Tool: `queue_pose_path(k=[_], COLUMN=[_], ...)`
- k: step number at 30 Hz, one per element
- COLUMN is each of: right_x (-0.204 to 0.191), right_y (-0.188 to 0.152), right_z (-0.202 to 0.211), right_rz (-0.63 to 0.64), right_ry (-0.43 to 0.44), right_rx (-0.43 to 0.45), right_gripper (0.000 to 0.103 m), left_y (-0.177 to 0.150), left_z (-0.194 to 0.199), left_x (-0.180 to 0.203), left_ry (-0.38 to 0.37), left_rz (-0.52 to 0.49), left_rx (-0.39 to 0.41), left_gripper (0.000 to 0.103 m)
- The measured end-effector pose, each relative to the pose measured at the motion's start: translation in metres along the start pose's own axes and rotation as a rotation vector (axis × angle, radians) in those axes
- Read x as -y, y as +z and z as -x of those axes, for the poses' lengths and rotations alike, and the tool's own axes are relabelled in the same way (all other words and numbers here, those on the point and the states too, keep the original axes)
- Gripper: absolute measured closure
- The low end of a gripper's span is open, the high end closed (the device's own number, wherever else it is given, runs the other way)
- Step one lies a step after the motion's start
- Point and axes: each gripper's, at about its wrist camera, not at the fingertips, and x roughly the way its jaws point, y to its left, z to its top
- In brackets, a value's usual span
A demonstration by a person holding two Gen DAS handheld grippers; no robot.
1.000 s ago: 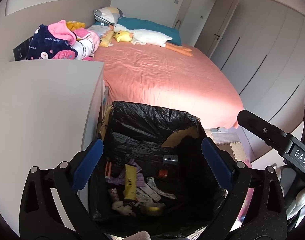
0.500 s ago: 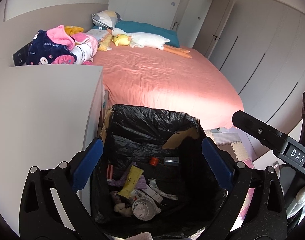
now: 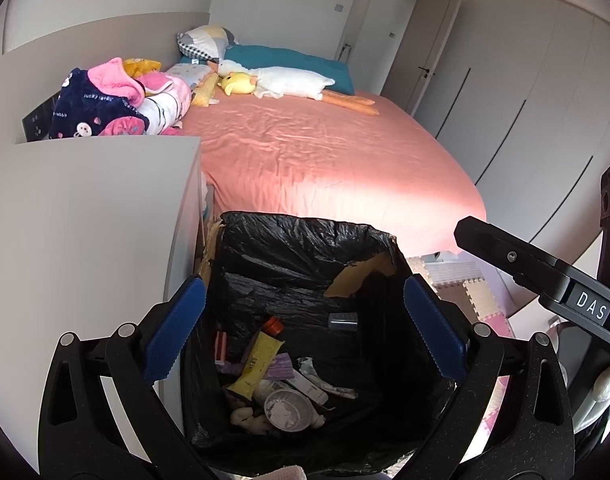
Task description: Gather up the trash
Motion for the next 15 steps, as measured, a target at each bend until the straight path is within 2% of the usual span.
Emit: queue_pose_path(k=[15], right_x=[0.0023], right_y=[-0.0021], right_z=[0.0009], right_rz=[-0.001], right_ry=[0.000], right_rx=[-0.001], right_gripper=[0.026], left_y=[-0.0002], left_z=[0.0015], left_x=[0.0015], left_ry=[0.001], left_rz=[-0.008], left_rx=[0.002], left_gripper=[0.007])
